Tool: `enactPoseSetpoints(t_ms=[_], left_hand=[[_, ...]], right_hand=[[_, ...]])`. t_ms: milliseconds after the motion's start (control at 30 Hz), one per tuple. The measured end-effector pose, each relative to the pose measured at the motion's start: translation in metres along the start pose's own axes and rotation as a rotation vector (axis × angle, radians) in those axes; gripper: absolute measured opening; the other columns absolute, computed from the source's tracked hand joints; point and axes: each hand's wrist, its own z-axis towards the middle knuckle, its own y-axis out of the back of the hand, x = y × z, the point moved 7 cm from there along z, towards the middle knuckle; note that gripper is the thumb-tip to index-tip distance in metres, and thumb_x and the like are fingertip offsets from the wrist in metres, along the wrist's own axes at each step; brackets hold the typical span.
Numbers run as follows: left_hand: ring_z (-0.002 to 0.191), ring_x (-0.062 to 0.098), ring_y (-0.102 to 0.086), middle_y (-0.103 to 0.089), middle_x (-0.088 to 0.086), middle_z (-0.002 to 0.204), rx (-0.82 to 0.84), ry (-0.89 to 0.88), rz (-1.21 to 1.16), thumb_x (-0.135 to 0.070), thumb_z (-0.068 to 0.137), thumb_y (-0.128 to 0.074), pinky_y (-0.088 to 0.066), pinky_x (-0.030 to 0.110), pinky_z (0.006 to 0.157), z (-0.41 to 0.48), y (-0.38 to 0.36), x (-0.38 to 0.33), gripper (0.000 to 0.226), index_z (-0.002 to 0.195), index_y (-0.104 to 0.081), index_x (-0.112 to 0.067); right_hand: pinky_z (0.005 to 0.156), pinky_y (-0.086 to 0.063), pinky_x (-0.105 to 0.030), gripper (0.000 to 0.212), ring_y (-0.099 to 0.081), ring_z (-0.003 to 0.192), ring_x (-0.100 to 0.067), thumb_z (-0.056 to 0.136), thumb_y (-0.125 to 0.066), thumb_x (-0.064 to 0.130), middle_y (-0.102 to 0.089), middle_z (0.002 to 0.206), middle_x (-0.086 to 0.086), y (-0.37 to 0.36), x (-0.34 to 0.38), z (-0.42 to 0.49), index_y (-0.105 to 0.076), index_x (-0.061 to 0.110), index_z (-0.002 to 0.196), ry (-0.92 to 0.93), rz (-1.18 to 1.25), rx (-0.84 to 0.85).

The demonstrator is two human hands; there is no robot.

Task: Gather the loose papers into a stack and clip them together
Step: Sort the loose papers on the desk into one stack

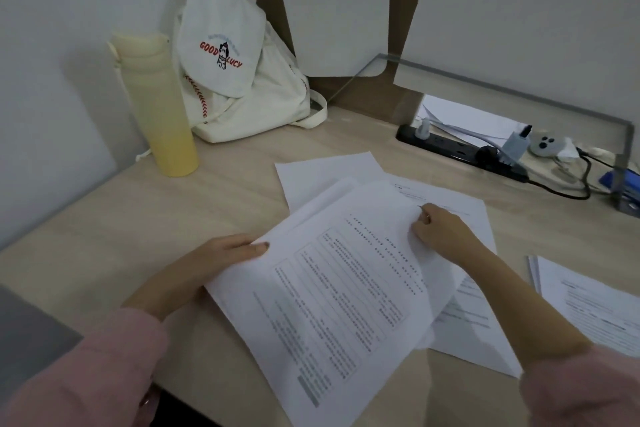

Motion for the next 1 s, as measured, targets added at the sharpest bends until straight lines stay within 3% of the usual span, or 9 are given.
enactPoseSetpoints(t_ms=[33,100,167,267,400,500,667,833,1000], left_hand=[[0.088,0.012,-0.070,-0.074,-0.004,0.098,0.030,-0.040,0.066,-0.046,0.063,-0.073,-0.051,0.028,0.079,0.001,0.000,-0.001,0.037,0.095,-0.069,-0.027],[0.086,0.009,-0.069,-0.073,-0.009,0.094,0.064,-0.082,0.146,-0.040,0.057,-0.069,-0.052,0.025,0.075,0.003,-0.001,-0.006,0.042,0.097,-0.065,-0.029],[0.085,0.004,-0.068,-0.071,-0.015,0.095,0.062,-0.162,0.197,-0.033,0.065,-0.061,-0.049,0.022,0.072,0.004,0.000,-0.015,0.032,0.098,-0.064,-0.031],[0.090,-0.006,-0.062,-0.063,-0.027,0.103,0.070,-0.297,0.283,-0.024,0.081,-0.058,-0.044,0.010,0.071,0.000,-0.002,-0.037,0.023,0.100,-0.063,-0.035],[0.096,-0.015,-0.057,-0.059,-0.042,0.101,0.054,-0.401,0.379,-0.010,0.090,-0.054,-0.041,0.006,0.073,-0.005,-0.003,-0.055,0.037,0.099,-0.059,-0.046],[0.094,-0.018,-0.057,-0.060,-0.047,0.091,0.053,-0.430,0.390,-0.010,0.089,-0.056,-0.042,0.005,0.074,-0.010,-0.003,-0.060,0.050,0.083,-0.062,-0.059],[0.094,0.001,-0.061,-0.069,-0.016,0.096,-0.181,-0.489,0.346,-0.017,0.087,-0.059,-0.042,0.010,0.072,-0.017,0.007,-0.073,0.023,0.094,-0.061,-0.039],[0.119,0.010,-0.047,-0.051,-0.004,0.127,-0.632,-0.443,-0.104,-0.027,0.082,-0.065,-0.034,0.023,0.097,-0.034,0.048,-0.061,0.054,0.131,-0.043,-0.022],[0.123,0.015,-0.046,-0.043,-0.004,0.137,-0.415,-0.234,-0.332,-0.037,0.083,-0.059,-0.035,0.025,0.095,-0.024,0.005,-0.034,0.069,0.143,-0.029,-0.018]], right_hand=[[0.058,-0.033,-0.029,0.007,-0.046,0.068,-0.019,0.092,-0.039,0.013,-0.051,0.078,-0.004,-0.003,0.004,0.000,-0.045,0.014,0.088,0.000,-0.008,0.003],[0.079,-0.042,-0.034,0.032,-0.051,0.102,-0.027,0.090,-0.045,0.013,-0.054,0.113,-0.012,-0.003,0.016,-0.001,-0.045,0.013,0.122,0.089,-0.063,-0.053],[0.103,-0.032,-0.036,0.061,-0.032,0.130,-0.028,0.086,-0.054,0.015,-0.035,0.143,-0.011,-0.002,0.043,-0.011,-0.029,0.018,0.142,0.311,-0.129,-0.101],[0.112,-0.006,-0.030,0.076,-0.010,0.143,-0.020,0.083,-0.062,0.031,-0.014,0.155,0.000,-0.016,0.088,-0.033,-0.019,0.029,0.146,0.630,-0.236,-0.050],[0.111,0.009,-0.024,0.068,-0.007,0.144,-0.018,0.080,-0.066,0.037,-0.016,0.154,0.000,-0.022,0.109,-0.051,-0.033,0.024,0.138,0.799,-0.286,-0.146],[0.114,0.001,-0.026,0.075,-0.025,0.136,-0.019,0.079,-0.067,0.039,-0.035,0.144,-0.001,-0.014,0.106,-0.051,-0.030,0.021,0.141,0.779,-0.343,-0.168],[0.082,-0.037,-0.029,0.023,-0.055,0.104,-0.023,0.094,-0.046,0.025,-0.062,0.108,-0.002,0.004,0.092,-0.051,-0.059,0.013,0.108,0.594,-0.351,-0.120],[0.071,-0.045,-0.030,0.022,-0.060,0.088,-0.021,0.092,-0.052,0.026,-0.064,0.099,-0.002,0.053,0.044,-0.047,-0.061,0.016,0.110,0.268,0.260,-0.206],[0.084,-0.055,-0.045,0.026,-0.070,0.091,-0.026,0.089,-0.057,0.024,-0.072,0.104,-0.005,0.039,0.024,-0.060,-0.062,0.019,0.115,0.188,0.893,0.025]])
